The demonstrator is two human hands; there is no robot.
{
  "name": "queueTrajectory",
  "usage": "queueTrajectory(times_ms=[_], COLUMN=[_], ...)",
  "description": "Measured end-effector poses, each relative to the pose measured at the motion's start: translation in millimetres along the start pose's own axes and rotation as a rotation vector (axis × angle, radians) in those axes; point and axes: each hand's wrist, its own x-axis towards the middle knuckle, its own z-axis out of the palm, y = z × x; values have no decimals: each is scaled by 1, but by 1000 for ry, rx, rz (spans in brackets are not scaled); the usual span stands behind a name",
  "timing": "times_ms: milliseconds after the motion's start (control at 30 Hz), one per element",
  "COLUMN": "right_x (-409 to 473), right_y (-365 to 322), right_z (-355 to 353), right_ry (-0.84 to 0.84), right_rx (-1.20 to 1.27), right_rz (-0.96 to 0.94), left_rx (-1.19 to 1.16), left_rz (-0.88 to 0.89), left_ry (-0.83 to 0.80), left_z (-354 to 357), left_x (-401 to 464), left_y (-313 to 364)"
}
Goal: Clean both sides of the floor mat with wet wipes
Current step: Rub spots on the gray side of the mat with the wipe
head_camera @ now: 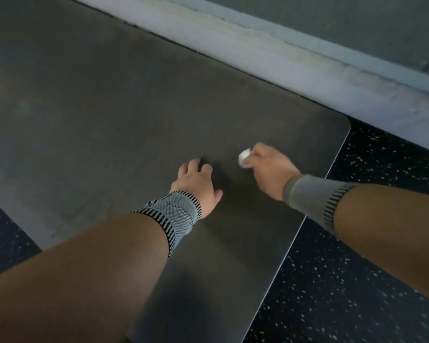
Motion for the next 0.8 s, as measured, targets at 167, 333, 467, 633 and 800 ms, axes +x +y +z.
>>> queueTrajectory(times_ms=[167,333,467,633,800], right_x=[-9,15,-14,27,30], right_y=[-10,35,-5,40,38], right_z=[1,-21,-2,-20,-19], right_ry=[-159,101,-118,8,73], right_rx=[-32,0,67,-54,-6], right_rz=[-241,243,-201,-34,23], left_rx=[6,42,24,-32,-47], left_rz=[67,63,73,34,30], left_ry=[-64,-113,-95,-2,68], left_z=[-5,-7,-12,-13,-9], left_x=[10,15,20,29,40], left_y=[8,11,12,31,45])
